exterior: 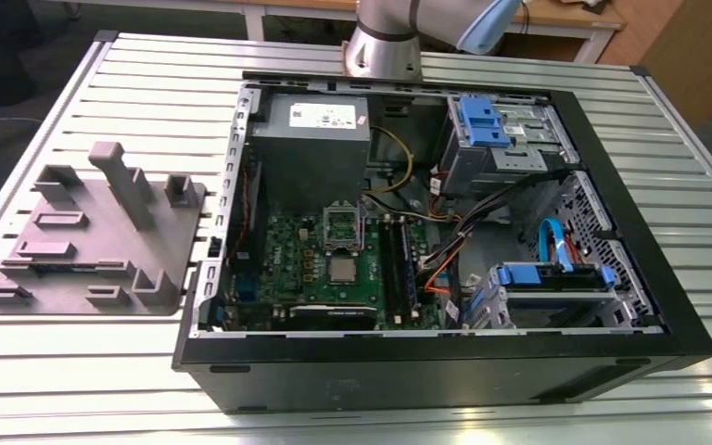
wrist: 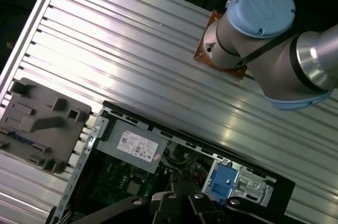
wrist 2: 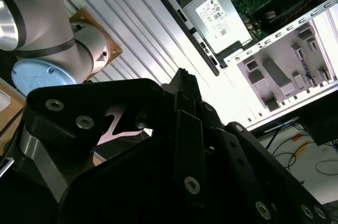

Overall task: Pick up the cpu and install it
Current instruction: 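Close the cpu cover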

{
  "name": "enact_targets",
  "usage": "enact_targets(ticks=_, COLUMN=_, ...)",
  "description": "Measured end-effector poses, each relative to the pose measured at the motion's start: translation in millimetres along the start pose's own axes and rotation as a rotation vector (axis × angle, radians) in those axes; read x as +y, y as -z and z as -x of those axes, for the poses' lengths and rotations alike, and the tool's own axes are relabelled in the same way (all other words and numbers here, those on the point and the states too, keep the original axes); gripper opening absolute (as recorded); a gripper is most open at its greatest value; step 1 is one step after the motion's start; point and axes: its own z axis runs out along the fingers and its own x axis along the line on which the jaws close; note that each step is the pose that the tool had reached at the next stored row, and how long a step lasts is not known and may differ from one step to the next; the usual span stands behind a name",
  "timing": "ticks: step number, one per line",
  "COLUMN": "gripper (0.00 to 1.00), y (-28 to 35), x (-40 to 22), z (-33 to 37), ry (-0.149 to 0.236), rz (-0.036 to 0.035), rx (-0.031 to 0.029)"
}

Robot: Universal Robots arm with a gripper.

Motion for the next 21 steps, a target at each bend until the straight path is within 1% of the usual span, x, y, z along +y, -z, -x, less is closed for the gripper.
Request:
enact_targets(ticks=19, gripper=0.11, y=-33.0, x=-11.5, z=-24.7, ry=-0.039, rz=-0.0014, rx=-0.0029)
enact_targets(ticks=21, gripper=0.11, y=-33.2, x=-13.9, z=-23.8, ry=-0.039, rz=-0.0014, rx=-0.0027)
